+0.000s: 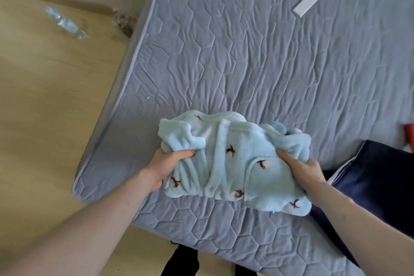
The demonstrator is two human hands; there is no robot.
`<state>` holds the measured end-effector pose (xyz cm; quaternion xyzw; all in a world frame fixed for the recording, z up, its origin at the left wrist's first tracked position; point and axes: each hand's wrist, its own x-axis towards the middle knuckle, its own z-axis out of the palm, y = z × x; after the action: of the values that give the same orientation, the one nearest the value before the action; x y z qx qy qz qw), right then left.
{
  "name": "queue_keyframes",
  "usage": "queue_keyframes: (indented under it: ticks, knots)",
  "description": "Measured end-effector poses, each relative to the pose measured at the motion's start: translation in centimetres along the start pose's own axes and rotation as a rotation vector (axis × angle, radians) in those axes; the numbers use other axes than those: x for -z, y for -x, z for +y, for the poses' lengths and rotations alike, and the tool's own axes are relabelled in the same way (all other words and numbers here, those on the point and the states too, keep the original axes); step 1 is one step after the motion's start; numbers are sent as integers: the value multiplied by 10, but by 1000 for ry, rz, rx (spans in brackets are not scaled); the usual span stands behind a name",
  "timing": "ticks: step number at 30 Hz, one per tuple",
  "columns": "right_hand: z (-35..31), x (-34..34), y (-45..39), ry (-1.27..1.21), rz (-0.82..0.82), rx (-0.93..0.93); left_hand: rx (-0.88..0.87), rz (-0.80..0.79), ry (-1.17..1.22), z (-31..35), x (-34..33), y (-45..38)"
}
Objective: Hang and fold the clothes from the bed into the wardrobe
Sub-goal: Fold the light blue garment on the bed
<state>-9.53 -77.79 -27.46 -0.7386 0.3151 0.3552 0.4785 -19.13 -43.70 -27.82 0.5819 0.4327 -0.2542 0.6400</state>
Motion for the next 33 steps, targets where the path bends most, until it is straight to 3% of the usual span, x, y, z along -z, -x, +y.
queue_keyframes:
  ticks: [11, 18, 25, 33]
  knots:
    - [-61, 56, 231, 92, -69, 64, -31, 120, 32, 65, 13, 304]
    - [-106, 41, 363, 216, -139, 197, -128, 245, 144, 66, 58, 456]
    - [-159, -47, 442, 296, -202, 332, -207, 358, 265, 59, 147, 521]
    - [-227, -236, 535, 322, -296, 491, -310, 478, 335, 64, 340, 567]
